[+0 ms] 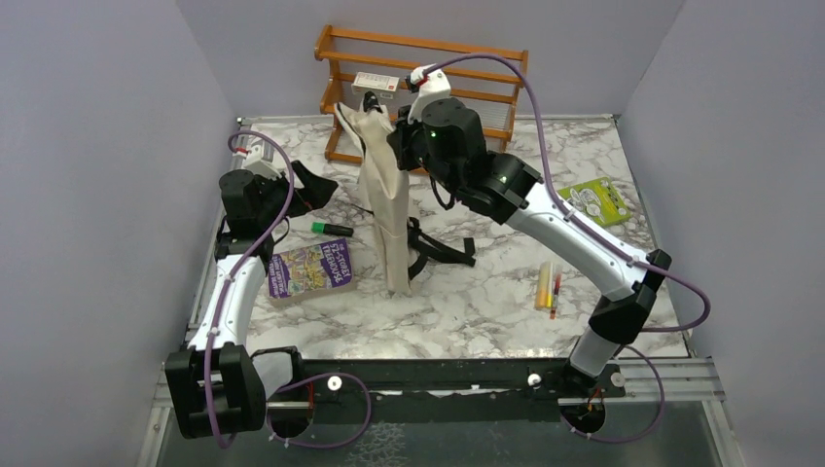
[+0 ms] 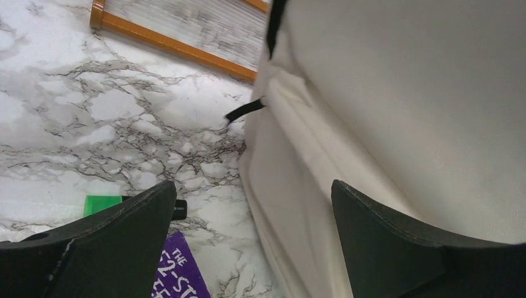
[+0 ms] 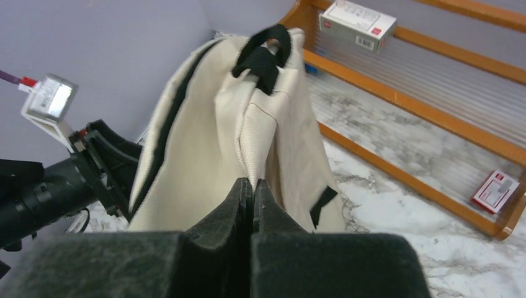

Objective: Pack the student bag
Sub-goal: Adjust the student bag at the center of the board.

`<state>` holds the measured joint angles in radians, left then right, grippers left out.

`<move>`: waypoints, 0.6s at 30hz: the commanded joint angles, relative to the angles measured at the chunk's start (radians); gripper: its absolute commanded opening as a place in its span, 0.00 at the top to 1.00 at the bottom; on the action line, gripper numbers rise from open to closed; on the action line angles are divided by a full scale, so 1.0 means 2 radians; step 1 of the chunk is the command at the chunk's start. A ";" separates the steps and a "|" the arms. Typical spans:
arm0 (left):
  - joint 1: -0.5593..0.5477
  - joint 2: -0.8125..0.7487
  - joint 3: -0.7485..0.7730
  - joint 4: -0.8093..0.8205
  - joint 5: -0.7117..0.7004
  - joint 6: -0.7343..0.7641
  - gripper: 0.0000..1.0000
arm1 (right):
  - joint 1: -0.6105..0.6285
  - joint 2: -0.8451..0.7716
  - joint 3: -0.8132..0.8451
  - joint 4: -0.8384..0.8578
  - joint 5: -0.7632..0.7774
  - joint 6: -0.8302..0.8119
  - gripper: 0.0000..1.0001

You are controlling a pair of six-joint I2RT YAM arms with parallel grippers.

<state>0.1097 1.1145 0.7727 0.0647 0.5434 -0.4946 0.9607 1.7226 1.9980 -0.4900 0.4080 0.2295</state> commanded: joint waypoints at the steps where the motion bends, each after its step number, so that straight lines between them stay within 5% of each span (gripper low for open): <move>1: -0.001 -0.014 -0.004 0.024 0.017 -0.009 0.05 | 0.002 -0.045 -0.085 0.083 0.013 0.038 0.99; 7: -0.002 -0.013 -0.009 0.023 0.023 -0.016 0.05 | -0.015 -0.126 -0.247 0.104 0.047 0.083 1.00; 18: -0.003 -0.082 -0.014 -0.001 0.043 -0.109 0.03 | -0.030 -0.207 -0.399 0.145 -0.054 0.131 1.00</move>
<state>0.1093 1.0367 0.7326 0.0677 0.5961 -0.5934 0.8955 1.3289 1.2533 -0.2317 0.3801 0.4419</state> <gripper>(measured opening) 0.956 0.034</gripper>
